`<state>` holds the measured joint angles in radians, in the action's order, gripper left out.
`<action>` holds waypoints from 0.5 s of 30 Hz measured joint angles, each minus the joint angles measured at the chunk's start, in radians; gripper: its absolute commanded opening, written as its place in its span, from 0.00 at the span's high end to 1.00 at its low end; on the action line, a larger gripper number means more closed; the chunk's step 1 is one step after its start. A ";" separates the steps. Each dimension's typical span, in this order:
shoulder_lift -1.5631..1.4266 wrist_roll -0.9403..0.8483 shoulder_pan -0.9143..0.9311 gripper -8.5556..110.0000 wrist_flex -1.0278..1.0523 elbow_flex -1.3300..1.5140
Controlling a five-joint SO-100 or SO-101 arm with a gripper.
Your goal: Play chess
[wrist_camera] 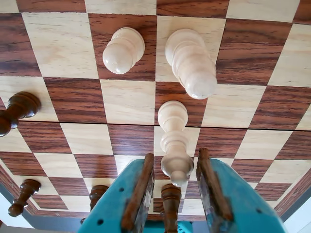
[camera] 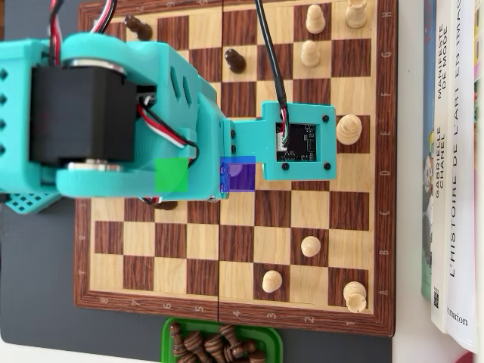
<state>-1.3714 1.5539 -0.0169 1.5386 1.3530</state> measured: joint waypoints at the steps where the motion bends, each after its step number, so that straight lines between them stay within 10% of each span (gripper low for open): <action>1: 0.000 0.000 0.000 0.81 0.000 0.006; 15: 0.000 0.000 0.003 0.81 -0.015 0.031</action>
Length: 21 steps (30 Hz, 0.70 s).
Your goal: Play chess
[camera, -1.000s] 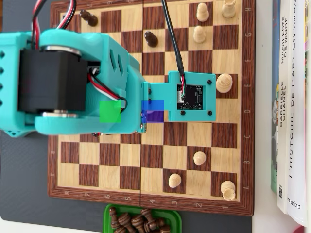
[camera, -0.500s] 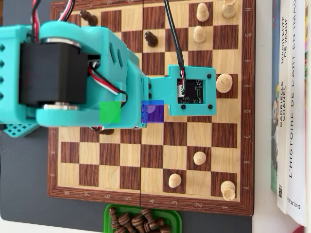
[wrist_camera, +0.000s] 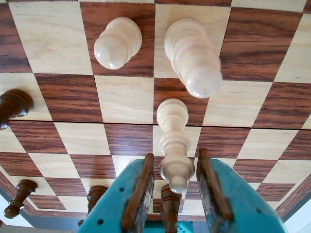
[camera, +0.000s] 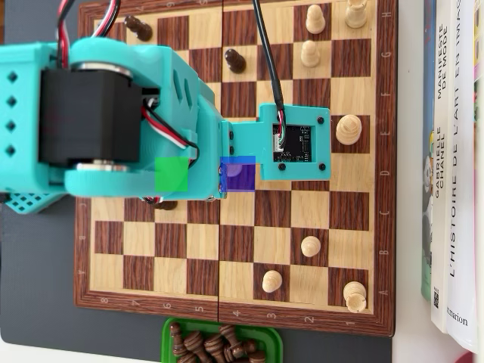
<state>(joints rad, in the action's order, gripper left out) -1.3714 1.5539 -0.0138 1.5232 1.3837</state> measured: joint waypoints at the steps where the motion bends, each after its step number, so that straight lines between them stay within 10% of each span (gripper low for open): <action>1: 0.000 0.000 0.000 0.81 -0.003 0.000; 21: 0.043 0.000 0.009 0.81 -0.003 0.002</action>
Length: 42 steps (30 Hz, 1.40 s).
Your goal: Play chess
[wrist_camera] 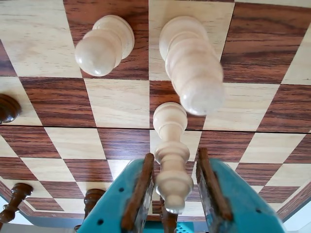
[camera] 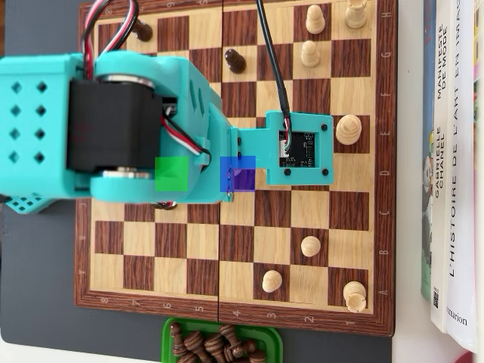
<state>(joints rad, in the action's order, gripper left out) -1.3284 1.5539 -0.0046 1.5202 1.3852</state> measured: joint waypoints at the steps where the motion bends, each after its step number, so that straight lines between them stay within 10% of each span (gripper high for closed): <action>1: 0.000 0.000 0.000 0.81 0.000 0.000; 42: -0.305 0.000 0.003 0.86 -0.002 0.261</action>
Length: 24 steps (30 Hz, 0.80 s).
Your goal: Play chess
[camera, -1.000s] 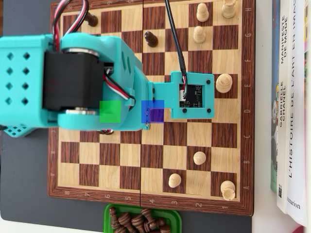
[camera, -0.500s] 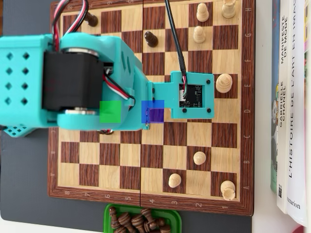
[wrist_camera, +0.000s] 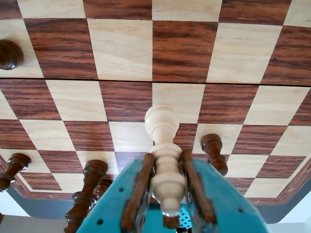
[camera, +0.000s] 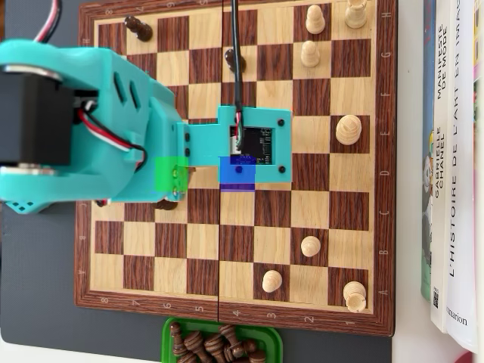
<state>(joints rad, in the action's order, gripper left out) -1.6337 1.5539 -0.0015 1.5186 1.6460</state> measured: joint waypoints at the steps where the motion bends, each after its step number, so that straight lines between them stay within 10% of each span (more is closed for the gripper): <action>1: -0.017 0.000 0.005 0.86 0.000 0.014; 24: -0.189 0.000 0.048 0.86 -0.051 0.252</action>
<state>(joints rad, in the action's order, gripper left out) -1.8224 1.5539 0.0460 1.4680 1.8975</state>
